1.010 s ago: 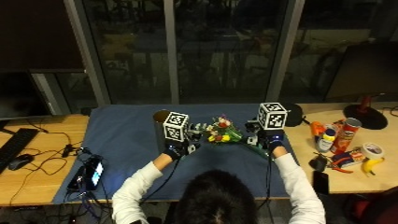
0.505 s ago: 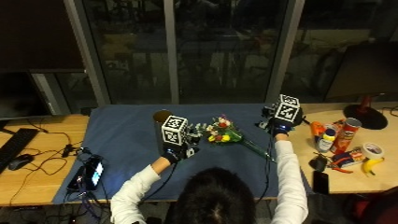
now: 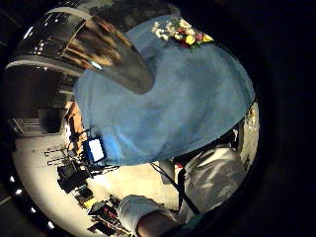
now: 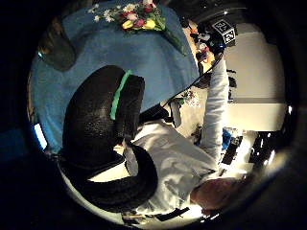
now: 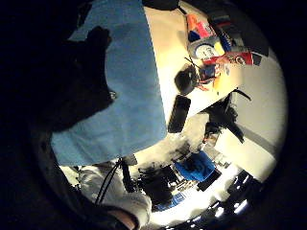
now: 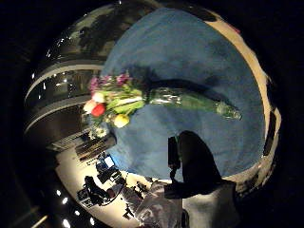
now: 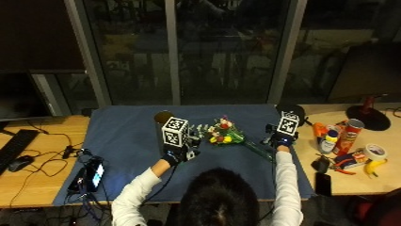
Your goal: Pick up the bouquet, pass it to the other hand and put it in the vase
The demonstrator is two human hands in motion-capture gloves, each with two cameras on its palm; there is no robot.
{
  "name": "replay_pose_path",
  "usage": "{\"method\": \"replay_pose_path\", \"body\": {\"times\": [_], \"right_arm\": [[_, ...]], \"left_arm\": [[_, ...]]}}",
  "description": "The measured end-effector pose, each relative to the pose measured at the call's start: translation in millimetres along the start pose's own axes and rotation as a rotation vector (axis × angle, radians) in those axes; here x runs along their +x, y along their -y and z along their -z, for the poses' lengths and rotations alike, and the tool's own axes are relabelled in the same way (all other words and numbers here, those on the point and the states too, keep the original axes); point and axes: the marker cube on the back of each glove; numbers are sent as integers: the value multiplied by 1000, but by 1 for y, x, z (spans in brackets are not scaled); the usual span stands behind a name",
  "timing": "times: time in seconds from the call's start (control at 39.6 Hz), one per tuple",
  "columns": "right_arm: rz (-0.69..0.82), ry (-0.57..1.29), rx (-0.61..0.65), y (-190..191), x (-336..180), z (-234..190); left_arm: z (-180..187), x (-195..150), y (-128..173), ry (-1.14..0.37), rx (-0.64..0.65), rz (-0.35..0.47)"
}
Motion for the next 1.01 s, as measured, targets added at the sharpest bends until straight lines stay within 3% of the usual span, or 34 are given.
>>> {"method": "replay_pose_path", "body": {"times": [0.03,0.08,0.4,0.53,0.63,0.73,0.83,1.01], "right_arm": [[35,3,82,6,2,-3],[52,17,125,13,6,-11],[-15,-40,5,35,7,-81],[37,-50,6,40,0,-102],[31,-73,119,46,-3,-103],[-4,-118,126,38,-10,-103],[-45,-132,220,43,-11,-95],[-13,-66,200,41,-12,-97]], "left_arm": [[1,0,-2,-2,-6,-2],[4,-1,-5,-9,-14,-3],[2,-4,-5,13,-33,7],[1,-6,-5,13,-39,12],[0,-8,-2,7,-31,7],[1,-9,-3,10,-35,4],[4,-11,-7,22,-43,8],[8,-17,-12,26,-64,22]]}}
